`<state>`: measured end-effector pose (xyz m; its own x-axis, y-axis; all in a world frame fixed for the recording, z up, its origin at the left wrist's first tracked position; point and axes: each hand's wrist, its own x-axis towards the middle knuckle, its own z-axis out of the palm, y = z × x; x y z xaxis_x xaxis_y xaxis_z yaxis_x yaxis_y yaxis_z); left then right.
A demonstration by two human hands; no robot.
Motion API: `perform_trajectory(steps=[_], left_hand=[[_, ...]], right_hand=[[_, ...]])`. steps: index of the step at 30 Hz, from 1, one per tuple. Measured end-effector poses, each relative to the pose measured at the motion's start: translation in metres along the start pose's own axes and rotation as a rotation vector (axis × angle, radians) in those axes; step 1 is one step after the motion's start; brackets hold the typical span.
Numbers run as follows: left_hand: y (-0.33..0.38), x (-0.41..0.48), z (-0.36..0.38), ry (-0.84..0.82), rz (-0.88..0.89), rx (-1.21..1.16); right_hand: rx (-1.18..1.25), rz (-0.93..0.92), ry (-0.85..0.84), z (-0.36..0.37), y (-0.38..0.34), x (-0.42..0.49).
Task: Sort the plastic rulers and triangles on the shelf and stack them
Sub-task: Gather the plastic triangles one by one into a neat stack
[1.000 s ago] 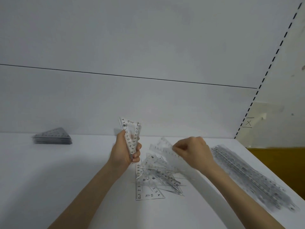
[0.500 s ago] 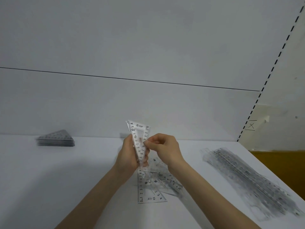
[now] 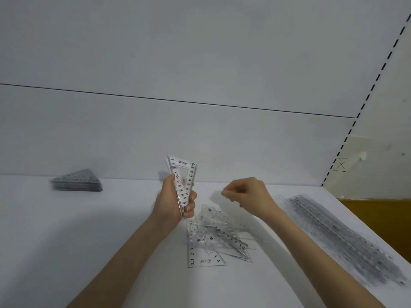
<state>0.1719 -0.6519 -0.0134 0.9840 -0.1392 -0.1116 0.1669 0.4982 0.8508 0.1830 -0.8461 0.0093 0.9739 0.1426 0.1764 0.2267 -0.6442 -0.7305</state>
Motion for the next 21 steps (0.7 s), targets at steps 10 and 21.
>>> perform_trajectory(steps=[10, 21], left_hand=[[-0.003, 0.006, -0.005, 0.009, 0.016, -0.013], [-0.002, 0.005, -0.008, 0.024, 0.039, -0.010]], right_hand=[[-0.431, -0.039, -0.172, 0.002, 0.013, -0.044], [-0.415, -0.045, -0.099, -0.004, 0.018, -0.045]])
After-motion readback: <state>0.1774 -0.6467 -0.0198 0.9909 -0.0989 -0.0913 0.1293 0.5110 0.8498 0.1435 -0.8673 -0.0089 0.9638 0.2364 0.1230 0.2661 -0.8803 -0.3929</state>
